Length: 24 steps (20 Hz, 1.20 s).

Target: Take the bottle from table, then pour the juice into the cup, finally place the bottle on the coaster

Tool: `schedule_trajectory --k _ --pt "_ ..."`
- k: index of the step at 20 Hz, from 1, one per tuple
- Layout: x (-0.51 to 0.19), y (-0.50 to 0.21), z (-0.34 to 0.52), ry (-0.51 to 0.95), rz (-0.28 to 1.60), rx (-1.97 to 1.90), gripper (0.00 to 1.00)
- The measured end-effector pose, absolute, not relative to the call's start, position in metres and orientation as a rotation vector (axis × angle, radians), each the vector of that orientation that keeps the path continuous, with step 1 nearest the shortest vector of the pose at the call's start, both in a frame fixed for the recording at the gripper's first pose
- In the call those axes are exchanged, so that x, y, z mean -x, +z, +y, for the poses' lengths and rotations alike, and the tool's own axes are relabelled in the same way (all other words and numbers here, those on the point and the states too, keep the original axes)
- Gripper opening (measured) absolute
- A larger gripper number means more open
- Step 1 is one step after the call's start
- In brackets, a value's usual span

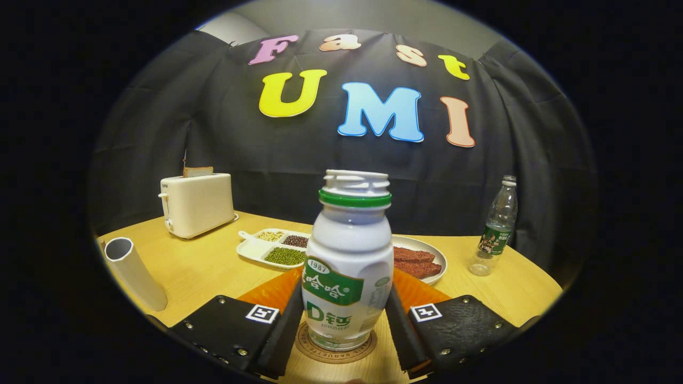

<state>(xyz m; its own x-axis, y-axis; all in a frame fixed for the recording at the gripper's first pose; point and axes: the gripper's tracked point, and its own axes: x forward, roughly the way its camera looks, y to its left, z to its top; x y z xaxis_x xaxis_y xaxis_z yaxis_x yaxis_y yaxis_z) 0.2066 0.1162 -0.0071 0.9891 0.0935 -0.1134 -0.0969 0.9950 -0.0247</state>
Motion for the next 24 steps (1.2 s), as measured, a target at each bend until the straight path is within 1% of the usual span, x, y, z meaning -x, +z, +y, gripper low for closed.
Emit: schedule_trajectory --k 3,8,12,15,18,22,24 --pt "-0.200 0.003 0.117 0.094 0.092 -0.007 1.00" --pt "-0.174 0.048 0.102 0.018 0.003 -0.009 0.99" --pt "-0.135 0.096 0.093 -0.025 -0.080 0.002 0.99" --pt "-0.107 0.123 0.094 -0.007 -0.121 0.003 0.99" --pt "-0.085 0.155 0.081 -0.027 -0.164 0.030 0.99" --pt "-0.057 0.188 0.083 0.017 -0.199 0.011 0.98" --pt "-0.045 0.199 0.071 -0.014 -0.216 0.047 0.98"
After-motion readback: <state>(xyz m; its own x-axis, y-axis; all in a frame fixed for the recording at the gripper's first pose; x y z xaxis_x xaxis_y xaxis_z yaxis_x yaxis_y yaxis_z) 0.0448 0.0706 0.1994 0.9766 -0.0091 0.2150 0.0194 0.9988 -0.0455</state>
